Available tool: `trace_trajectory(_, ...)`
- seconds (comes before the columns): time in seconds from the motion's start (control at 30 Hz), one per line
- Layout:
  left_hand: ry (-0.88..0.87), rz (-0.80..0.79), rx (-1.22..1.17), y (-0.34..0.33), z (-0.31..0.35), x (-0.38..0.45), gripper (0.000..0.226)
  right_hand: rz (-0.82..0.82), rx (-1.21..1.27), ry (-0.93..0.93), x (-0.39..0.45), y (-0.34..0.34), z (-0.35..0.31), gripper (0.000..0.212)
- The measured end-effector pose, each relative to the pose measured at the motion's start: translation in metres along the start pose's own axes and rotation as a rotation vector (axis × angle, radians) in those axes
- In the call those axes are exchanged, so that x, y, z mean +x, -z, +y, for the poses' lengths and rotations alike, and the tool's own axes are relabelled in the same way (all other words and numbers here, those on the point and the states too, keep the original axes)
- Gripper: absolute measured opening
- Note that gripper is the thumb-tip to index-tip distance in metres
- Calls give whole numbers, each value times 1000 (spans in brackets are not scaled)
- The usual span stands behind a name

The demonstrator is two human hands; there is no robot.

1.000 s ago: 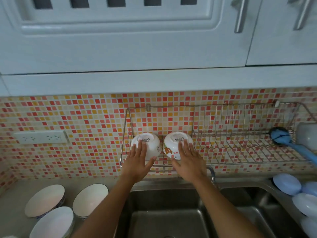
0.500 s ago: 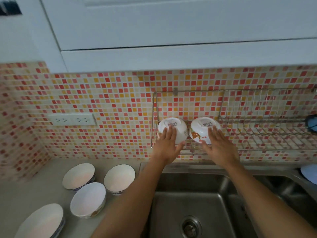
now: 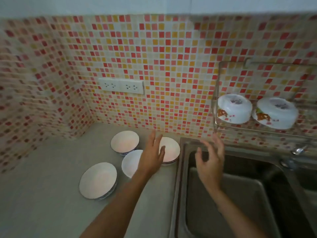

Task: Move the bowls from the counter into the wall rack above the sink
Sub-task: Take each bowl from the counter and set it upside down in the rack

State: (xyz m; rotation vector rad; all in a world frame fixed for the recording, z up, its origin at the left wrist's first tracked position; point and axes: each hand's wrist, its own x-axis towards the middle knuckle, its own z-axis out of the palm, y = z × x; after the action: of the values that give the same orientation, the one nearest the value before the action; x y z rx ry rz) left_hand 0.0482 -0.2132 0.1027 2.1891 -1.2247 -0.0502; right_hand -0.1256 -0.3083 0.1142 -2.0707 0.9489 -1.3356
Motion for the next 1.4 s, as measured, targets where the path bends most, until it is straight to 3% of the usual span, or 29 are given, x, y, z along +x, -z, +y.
trace_trajectory(0.17,317,-77,72,22,-101,-19,48,-388,3,-191,-65,-89,-20,13)
trace_trajectory(0.3,406,-186,61,21,-147,-24,42,-681,-141,-566,-82,-142,-20,34)
trace_trajectory(0.4,432,-208,54,11,-158,-26,40,-862,-117,-782,-91,-174,-14,44)
trace_trajectory(0.5,480,-213,43,2,-154,-28,39,-817,51,-986,-102,-199,1,62)
trace_trajectory(0.63,500,-184,17,-2,-149,-29,38,-740,224,-1160,-102,-207,-6,39)
trace_trajectory(0.77,488,-134,1,-1,-148,-34,36,-724,272,-1205,-102,-189,-19,25)
trace_trajectory(0.97,533,-110,-151,-7,-131,-45,29,-717,335,-1218,-113,-136,-31,23)
trace_trajectory(1.2,435,-167,-217,-30,-78,-71,29,-593,382,-1233,-126,-65,-5,30)
trace_trajectory(1.4,390,-228,-298,-62,0,-89,30,-405,732,-1414,-125,19,30,46)
